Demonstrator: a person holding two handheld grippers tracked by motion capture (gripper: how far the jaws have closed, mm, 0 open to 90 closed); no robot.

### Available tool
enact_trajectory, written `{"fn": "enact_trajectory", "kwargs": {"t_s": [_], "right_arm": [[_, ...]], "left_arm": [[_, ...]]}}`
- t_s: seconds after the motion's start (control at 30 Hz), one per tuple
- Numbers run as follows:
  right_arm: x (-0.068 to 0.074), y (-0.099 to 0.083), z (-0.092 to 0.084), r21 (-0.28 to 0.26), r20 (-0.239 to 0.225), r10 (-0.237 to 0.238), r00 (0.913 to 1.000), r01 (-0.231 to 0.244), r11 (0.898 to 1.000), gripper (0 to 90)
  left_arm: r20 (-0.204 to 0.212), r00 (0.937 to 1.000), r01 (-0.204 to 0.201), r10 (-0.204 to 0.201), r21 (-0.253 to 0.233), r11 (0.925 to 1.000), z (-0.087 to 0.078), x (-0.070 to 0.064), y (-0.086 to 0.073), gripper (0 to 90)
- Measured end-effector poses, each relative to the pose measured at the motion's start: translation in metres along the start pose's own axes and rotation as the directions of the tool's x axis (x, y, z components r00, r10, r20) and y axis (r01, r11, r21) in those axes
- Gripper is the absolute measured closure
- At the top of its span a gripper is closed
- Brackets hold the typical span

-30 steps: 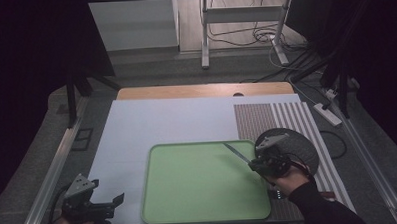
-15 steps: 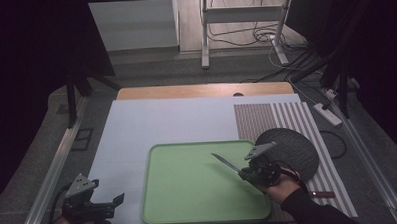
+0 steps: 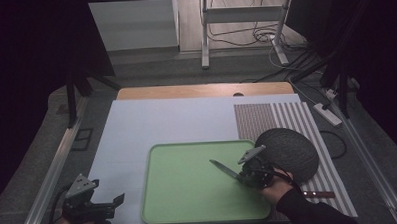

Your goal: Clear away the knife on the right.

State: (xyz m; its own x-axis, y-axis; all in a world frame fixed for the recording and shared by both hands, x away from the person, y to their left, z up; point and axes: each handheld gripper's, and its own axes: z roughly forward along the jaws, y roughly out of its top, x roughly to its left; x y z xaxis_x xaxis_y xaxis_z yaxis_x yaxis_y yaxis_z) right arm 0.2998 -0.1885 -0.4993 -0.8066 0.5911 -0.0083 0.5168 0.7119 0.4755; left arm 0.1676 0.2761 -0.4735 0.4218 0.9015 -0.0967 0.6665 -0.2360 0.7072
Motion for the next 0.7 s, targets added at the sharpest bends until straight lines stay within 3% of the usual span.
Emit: {"fn": "enact_trajectory", "kwargs": {"t_s": [0.23, 0.27, 0.4, 0.5, 0.53, 0.57, 0.7], "right_arm": [[0.002, 0.000, 0.006, 0.026, -0.007, -0.023, 0.9997, 0.023, 0.999, 75.7], [0.000, 0.000, 0.005, 0.030, -0.020, -0.005, 0.9998, 0.005, 1.000, 70.0], [-0.004, 0.001, -0.002, -0.004, -0.025, 0.021, 0.9995, -0.021, 1.000, 66.8], [-0.009, 0.006, -0.013, -0.058, -0.060, 0.006, 0.9982, -0.010, 0.998, 84.8], [-0.009, 0.006, -0.013, -0.058, -0.060, 0.006, 0.9982, -0.010, 0.998, 84.8], [-0.005, 0.010, -0.015, -0.075, -0.069, -0.026, 0.9973, 0.021, 0.997, 89.5], [0.004, 0.019, -0.003, -0.042, -0.109, -0.072, 0.9914, 0.068, 0.997, 89.5]], "left_arm": [[0.000, 1.0000, 0.000, 0.000, 0.000, 1.0000, 0.000, 0.000, 0.000, 2.0], [0.000, 1.0000, 0.000, 0.000, 0.000, 1.0000, 0.000, 0.000, 0.000, 2.0], [0.000, 1.0000, 0.000, 0.000, 0.001, 1.0000, 0.000, 0.000, 0.000, 2.0], [-0.002, 1.0000, -0.002, 0.002, 0.004, 1.0000, 0.000, 0.000, 0.000, 2.0], [-0.002, 1.0000, -0.002, 0.002, 0.004, 1.0000, 0.000, 0.000, 0.000, 2.1], [-0.002, 1.0000, -0.002, 0.002, 0.004, 1.0000, 0.000, 0.000, 0.000, 2.1], [-0.004, 1.0000, -0.003, 0.003, 0.006, 1.0000, 0.001, 0.000, 0.000, 2.1]]}}
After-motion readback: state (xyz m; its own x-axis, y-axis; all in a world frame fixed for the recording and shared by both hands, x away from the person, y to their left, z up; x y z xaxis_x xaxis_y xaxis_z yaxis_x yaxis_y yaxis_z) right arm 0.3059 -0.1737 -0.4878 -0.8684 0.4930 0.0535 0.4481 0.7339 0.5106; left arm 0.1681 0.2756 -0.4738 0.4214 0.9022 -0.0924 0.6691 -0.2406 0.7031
